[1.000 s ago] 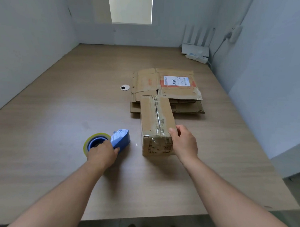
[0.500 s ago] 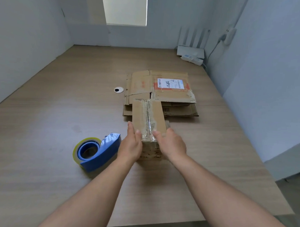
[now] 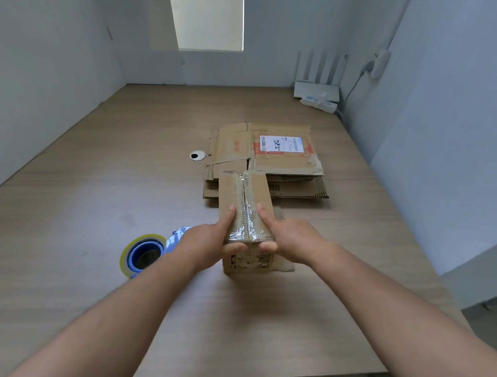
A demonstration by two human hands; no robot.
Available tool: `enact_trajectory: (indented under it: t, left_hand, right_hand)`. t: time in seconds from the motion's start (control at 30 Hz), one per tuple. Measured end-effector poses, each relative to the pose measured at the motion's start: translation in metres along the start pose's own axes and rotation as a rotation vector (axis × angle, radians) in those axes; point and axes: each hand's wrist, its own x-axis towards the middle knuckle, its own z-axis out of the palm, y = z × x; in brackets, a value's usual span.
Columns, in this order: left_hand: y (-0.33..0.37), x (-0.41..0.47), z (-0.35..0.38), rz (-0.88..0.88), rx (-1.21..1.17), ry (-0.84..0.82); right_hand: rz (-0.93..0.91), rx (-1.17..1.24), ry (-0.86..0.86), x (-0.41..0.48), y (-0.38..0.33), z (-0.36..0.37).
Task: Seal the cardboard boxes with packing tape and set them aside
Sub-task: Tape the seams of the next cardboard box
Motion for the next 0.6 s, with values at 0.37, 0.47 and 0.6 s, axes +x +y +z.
enact_trajectory:
  t: [0.37, 0.47, 0.6]
  left_hand:
    - [-0.024, 0.008, -0.022, 0.091, 0.027, -0.239]
    - [-0.032, 0.010, -0.033, 0.098, 0.017, -0.287]
    - [-0.032, 0.014, -0.032, 0.151, 0.185, -0.167]
  right_hand:
    - [-0.151, -0.195, -0.104, -0.003, 0.020, -0.030]
    - [-0.212, -0.304, -0.008, -0.004, 0.018, -0.036]
    - [-0.263, -0.359, 0.094, 0.000, 0.016, -0.026]
